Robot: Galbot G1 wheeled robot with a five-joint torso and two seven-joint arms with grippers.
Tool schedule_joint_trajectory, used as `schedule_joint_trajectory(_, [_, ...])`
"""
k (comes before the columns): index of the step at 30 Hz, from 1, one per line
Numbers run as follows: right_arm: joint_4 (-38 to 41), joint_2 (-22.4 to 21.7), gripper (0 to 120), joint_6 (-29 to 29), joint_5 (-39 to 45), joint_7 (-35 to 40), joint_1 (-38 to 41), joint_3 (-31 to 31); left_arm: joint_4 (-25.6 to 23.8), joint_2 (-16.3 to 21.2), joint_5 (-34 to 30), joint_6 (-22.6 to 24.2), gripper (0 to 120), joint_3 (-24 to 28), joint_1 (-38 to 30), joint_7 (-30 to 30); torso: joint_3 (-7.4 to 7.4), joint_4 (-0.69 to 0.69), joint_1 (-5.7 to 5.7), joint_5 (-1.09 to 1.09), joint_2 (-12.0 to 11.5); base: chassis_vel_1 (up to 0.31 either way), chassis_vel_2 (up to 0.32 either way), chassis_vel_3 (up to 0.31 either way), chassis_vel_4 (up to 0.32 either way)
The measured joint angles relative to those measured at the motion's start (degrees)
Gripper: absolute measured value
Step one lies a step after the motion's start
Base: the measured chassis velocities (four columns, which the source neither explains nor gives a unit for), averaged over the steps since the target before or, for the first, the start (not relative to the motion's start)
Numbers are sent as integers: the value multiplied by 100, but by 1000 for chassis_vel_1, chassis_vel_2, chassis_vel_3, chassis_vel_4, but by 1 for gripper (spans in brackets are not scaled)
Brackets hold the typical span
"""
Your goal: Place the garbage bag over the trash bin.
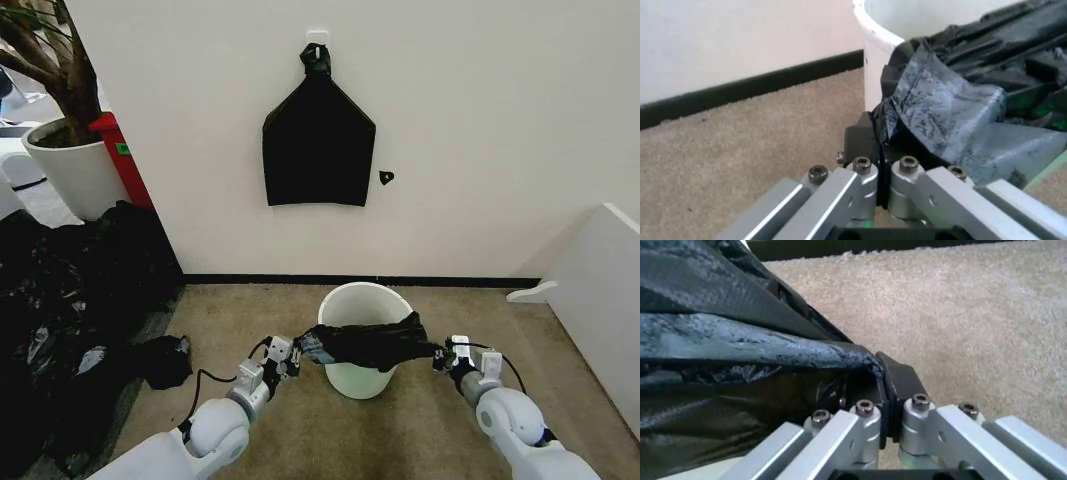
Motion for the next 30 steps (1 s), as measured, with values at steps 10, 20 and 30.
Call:
schedule_joint_trajectory(10, [180, -42, 0, 138, -332, -311, -178, 193, -18, -99, 17, -47, 0, -90, 7, -22, 0, -1, 0, 1, 0, 0, 0, 0, 0])
schedule_joint_trajectory(20, [-233, 24, 0, 58, -380, -353, 257, 30, 215, -262, -46, -74, 0, -247, -35, 4, 0, 0, 0, 0, 0, 0, 0, 0, 0])
schedule_joint_trajectory(30, [-626, 104, 0, 21, -395, -566, 420, -79, 576, -523, -110, -45, 0, -205, -40, 68, 0, 0, 0, 0, 0, 0, 0, 0, 0])
